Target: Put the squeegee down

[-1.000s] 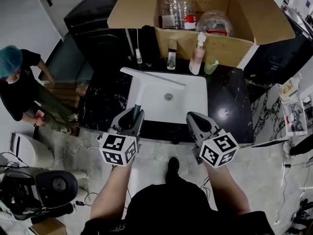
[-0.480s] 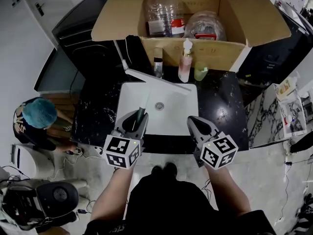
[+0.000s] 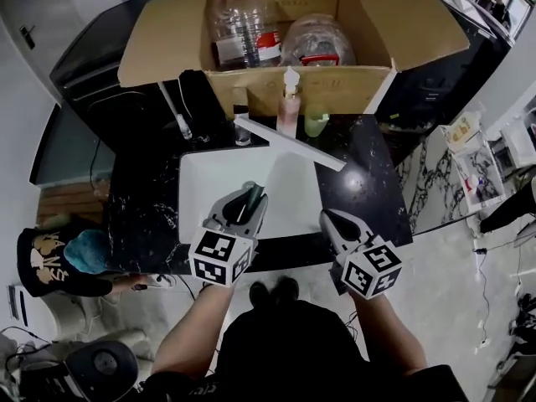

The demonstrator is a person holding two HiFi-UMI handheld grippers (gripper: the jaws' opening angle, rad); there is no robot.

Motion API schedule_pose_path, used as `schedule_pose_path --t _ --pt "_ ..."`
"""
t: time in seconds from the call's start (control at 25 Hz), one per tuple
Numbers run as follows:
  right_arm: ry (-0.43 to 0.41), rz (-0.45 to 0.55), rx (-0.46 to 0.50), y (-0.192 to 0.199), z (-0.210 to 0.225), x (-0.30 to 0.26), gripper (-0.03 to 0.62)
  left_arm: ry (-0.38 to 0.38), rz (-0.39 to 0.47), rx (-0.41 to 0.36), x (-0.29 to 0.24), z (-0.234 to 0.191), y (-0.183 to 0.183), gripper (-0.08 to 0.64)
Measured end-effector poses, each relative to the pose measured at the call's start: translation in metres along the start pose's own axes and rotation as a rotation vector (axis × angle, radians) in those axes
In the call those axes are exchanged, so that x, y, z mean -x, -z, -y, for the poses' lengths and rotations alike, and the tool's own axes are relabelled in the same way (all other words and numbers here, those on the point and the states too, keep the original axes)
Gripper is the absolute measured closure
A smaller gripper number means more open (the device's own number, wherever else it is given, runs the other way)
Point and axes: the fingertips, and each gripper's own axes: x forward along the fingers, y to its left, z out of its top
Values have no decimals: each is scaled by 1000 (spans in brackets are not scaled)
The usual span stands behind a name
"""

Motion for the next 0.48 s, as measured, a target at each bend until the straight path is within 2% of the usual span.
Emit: schedule_pose_path --t 0.16,0.48 --pt "30 3 -9 3 13 6 586 48 -24 -19 -33 8 0 457" --pt "58 19 -47 11 52 21 586 161 -98 -54 -92 59 13 457"
